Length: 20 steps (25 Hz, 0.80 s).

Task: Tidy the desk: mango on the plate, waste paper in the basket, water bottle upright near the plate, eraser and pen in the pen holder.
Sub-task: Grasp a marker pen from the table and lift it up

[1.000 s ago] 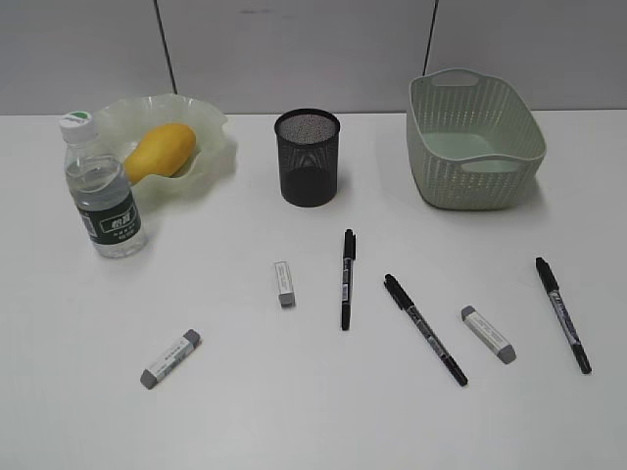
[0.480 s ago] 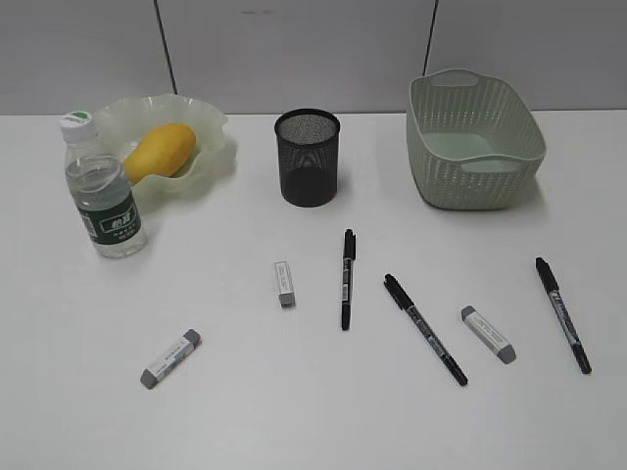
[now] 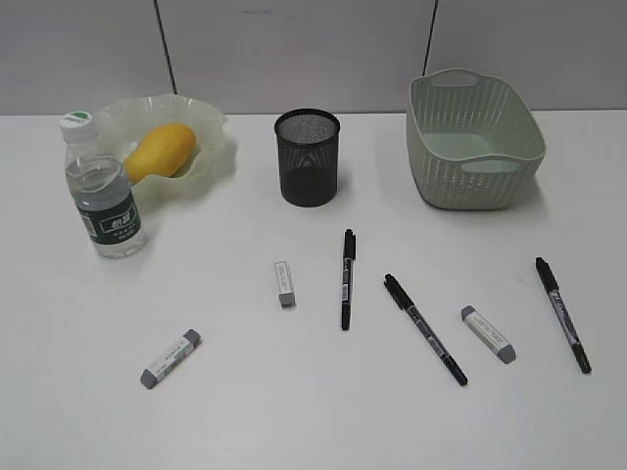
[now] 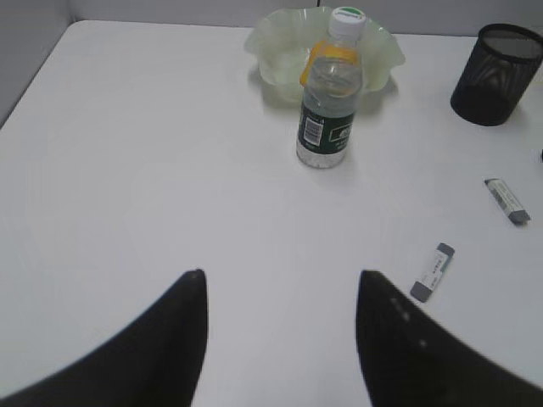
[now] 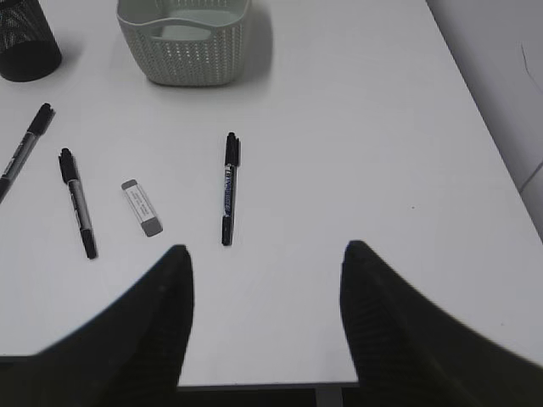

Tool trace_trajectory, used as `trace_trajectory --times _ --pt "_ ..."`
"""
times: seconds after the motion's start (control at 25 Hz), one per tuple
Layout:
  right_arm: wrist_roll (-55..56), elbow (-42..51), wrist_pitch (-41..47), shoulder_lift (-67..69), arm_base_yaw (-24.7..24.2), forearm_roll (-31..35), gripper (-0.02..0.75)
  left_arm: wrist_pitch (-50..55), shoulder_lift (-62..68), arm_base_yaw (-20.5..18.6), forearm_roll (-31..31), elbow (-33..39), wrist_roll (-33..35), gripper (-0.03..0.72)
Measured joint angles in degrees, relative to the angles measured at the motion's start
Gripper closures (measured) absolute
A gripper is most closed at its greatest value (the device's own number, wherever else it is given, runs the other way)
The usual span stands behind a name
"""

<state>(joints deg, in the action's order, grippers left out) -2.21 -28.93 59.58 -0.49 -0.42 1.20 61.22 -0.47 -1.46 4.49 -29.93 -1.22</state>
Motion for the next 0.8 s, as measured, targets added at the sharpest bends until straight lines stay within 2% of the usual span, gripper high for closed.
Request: trace_trajectory --times 0.32,0.6,0.8 --pt "0.0 0.0 0.0 0.0 0.0 0.0 0.293 -0.1 0.0 2.1 -0.1 0.0 0.0 0.263" --pt "0.0 0.0 0.0 0.0 0.0 0.0 0.293 -0.1 0.0 9.7 -0.3 0.0 0.0 0.265" --pt "0.0 0.0 0.0 0.0 0.0 0.0 0.293 -0.1 0.0 11.3 -0.9 0.0 0.0 0.271"
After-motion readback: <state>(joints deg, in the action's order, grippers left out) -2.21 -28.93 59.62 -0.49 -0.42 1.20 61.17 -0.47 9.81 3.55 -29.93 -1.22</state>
